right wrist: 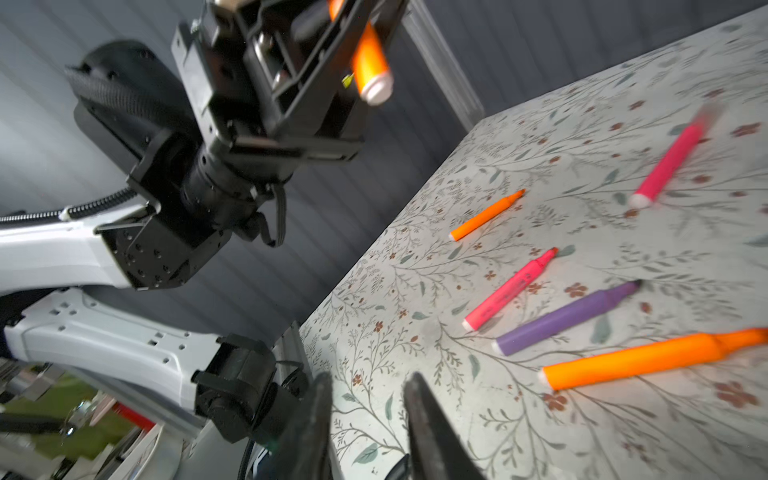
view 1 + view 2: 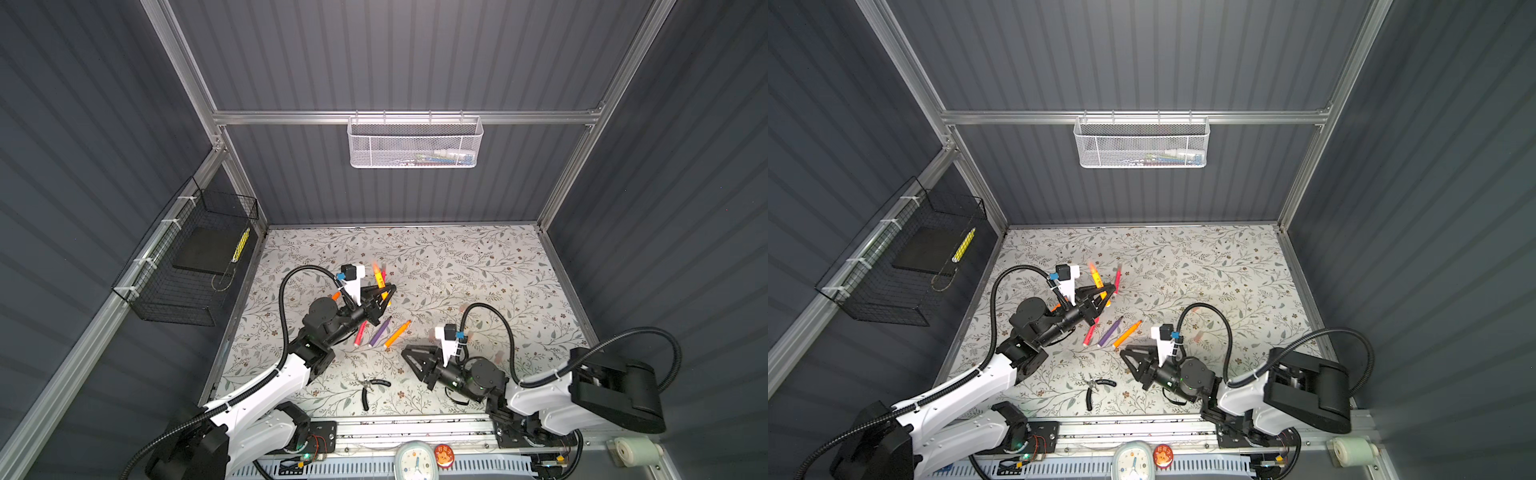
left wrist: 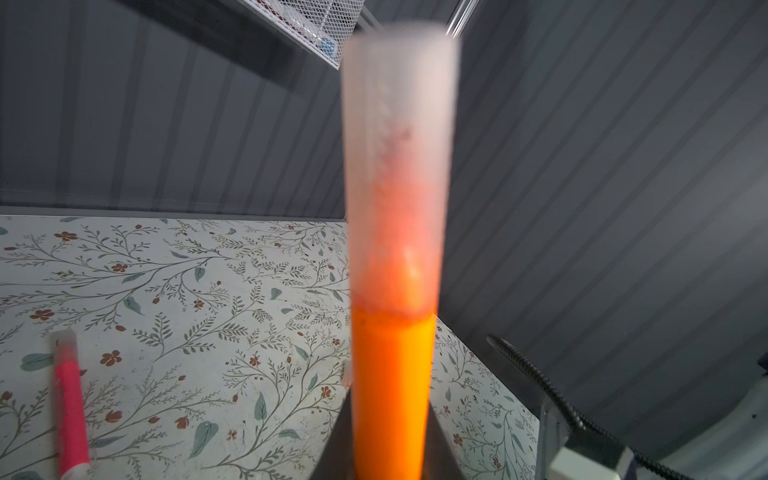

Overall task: Insert the pens into the pen caps
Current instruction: 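Raise the capped orange marker with the left gripper while the right gripper withdraws, then set the capped orange marker down with the left gripper while the right arm moves aside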

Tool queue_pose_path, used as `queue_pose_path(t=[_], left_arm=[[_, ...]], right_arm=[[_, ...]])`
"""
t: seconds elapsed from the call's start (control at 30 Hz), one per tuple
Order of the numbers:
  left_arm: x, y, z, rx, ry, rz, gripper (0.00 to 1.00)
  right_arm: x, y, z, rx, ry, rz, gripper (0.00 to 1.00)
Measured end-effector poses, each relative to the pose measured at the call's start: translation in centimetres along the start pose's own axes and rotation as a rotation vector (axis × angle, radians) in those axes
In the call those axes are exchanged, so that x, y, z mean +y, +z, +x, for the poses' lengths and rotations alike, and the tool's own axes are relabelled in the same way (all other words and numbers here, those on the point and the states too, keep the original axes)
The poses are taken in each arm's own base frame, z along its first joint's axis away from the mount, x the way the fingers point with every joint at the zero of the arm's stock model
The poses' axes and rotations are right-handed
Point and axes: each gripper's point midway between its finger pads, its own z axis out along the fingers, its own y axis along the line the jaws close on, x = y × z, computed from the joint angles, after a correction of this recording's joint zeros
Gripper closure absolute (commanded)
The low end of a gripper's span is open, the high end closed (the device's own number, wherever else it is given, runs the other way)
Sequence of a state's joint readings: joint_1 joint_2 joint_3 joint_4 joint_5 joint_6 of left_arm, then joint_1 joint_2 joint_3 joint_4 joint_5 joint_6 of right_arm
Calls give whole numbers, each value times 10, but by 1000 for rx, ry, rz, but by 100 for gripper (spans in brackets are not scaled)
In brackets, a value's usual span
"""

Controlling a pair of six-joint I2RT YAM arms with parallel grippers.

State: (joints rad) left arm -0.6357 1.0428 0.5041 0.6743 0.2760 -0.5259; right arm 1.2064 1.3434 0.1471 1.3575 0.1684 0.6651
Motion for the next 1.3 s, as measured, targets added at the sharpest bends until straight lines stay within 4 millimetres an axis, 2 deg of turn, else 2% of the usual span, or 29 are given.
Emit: queue_pose_path(t=[0.1, 0.13, 0.27, 0.37, 0.47, 0.53, 0.77, 1.0, 1.3], left_arm=[[-10, -2, 6, 38, 27, 51, 100], [-14, -3, 9, 53, 40, 66, 100], [-34, -9, 22, 104, 110, 119, 100], [-52, -14, 33, 138, 169, 164, 100], [-65, -16, 46, 175, 213, 203, 100], [-70, -17, 54, 199, 232, 221, 100], [-61, -13, 72, 262, 257, 208, 100], [-62, -14, 75, 271, 273, 220, 100], [-60, -12, 84, 300, 269, 221, 100]], right_arm=[[-5, -15, -37, -91, -1, 62, 57], [-2, -16, -55, -123, 1, 93, 56], [28, -23, -131, -252, -18, 137, 42], [31, -32, -155, -280, -48, 173, 34], [22, -27, -151, -221, -92, 238, 26], [19, -21, -143, -170, -116, 265, 26], [17, 1, -125, -41, -164, 289, 28], [19, 15, -117, 14, -184, 279, 30], [34, 18, -124, 13, -201, 225, 34]])
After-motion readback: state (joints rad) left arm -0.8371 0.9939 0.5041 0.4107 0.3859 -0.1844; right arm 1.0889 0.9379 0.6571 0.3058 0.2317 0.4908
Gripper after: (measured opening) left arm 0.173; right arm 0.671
